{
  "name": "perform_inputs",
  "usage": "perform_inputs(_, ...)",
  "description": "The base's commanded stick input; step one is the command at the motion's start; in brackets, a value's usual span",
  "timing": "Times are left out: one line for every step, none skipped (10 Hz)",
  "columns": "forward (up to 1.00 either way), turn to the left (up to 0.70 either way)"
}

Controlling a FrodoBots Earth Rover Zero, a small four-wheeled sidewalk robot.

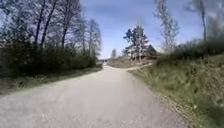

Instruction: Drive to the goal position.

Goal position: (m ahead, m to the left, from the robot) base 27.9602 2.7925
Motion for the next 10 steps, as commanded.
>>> perform_inputs(0.70, 0.00)
perform_inputs(0.70, 0.00)
perform_inputs(0.70, 0.00)
perform_inputs(0.70, 0.00)
perform_inputs(0.70, 0.00)
perform_inputs(0.70, 0.00)
perform_inputs(0.70, 0.00)
perform_inputs(0.70, 0.00)
perform_inputs(0.70, 0.00)
perform_inputs(0.70, 0.00)
